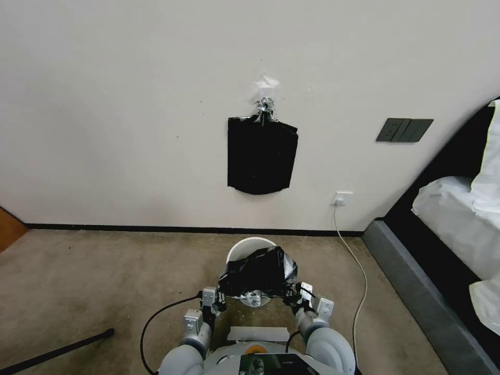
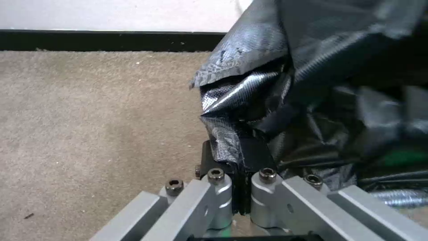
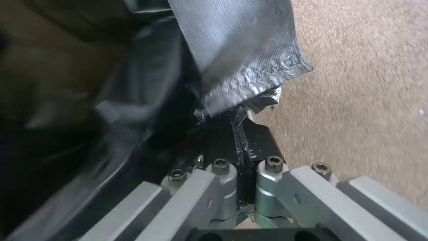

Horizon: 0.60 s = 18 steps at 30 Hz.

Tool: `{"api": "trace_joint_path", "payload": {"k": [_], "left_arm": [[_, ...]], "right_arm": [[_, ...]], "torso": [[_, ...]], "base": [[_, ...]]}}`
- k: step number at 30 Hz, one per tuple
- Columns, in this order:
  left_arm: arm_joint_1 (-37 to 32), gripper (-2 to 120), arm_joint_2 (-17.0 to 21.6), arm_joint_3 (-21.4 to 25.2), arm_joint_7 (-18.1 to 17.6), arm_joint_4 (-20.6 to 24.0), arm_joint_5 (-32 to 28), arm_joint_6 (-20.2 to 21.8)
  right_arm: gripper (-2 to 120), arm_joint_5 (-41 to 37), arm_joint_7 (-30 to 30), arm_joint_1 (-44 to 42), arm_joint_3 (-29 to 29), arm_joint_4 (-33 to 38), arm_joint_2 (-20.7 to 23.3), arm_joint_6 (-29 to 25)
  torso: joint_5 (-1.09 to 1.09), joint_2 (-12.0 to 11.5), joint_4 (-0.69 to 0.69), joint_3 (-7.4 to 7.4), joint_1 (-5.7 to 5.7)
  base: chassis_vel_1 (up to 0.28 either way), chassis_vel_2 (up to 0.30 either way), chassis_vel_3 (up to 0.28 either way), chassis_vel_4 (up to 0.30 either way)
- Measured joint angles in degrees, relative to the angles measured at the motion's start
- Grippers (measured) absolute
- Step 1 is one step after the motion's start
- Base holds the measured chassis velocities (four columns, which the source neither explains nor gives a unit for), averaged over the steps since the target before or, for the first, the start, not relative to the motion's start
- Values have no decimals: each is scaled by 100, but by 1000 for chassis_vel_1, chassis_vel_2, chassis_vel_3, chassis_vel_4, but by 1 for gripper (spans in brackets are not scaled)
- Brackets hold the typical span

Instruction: Place a trash bag onto the trash bin.

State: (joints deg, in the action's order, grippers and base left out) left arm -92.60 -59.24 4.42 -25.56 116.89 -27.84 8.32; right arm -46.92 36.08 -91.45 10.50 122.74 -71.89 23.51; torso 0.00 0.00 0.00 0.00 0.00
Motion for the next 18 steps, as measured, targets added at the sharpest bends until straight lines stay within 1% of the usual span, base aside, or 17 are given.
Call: {"api": "trace_joint_path", "payload": {"k": [3,6,7,8,11,14,15,16,17,18], "left_arm": [[124,0,-23,0,26,-162,-10,-54],[162,0,-35,2,47,-211,-14,-85],[227,0,-57,34,76,-269,-14,-173],[227,0,-57,34,76,-269,-14,-173],[323,0,-36,126,123,-288,-11,-337],[329,0,-29,130,142,-287,-11,-370],[308,4,-25,136,174,-273,-10,-395],[308,4,-25,136,174,-273,-10,-395],[269,9,-25,135,205,-244,-8,-403],[244,11,-25,135,217,-230,-5,-404]], "right_arm": [[0,52,-117,73,-19,-199,46,-11],[0,157,-204,88,-31,-300,51,-64],[0,405,-363,97,-44,-452,47,-228],[0,405,-363,97,-44,-452,47,-228],[0,759,-549,35,-49,-565,55,-625],[0,810,-577,-11,-45,-566,65,-679],[0,848,-607,-80,-33,-540,76,-704],[0,848,-607,-80,-33,-540,76,-704],[2,880,-628,-139,-34,-494,79,-715],[4,890,-631,-162,-34,-475,80,-718]], "torso": [[0,0,0,0,0],[0,0,0,1,0],[0,0,0,1,0],[0,0,0,1,0],[0,0,0,0,0],[0,0,0,0,0],[0,0,-1,1,0],[0,0,-1,1,0],[0,0,-1,1,0],[0,0,-1,0,0]], "base": [[0,0,0,0],[0,0,0,0],[0,0,0,0],[0,0,0,0],[0,0,0,0],[0,0,0,0],[0,0,0,0],[0,0,0,0],[0,0,0,0],[0,0,0,0]]}}
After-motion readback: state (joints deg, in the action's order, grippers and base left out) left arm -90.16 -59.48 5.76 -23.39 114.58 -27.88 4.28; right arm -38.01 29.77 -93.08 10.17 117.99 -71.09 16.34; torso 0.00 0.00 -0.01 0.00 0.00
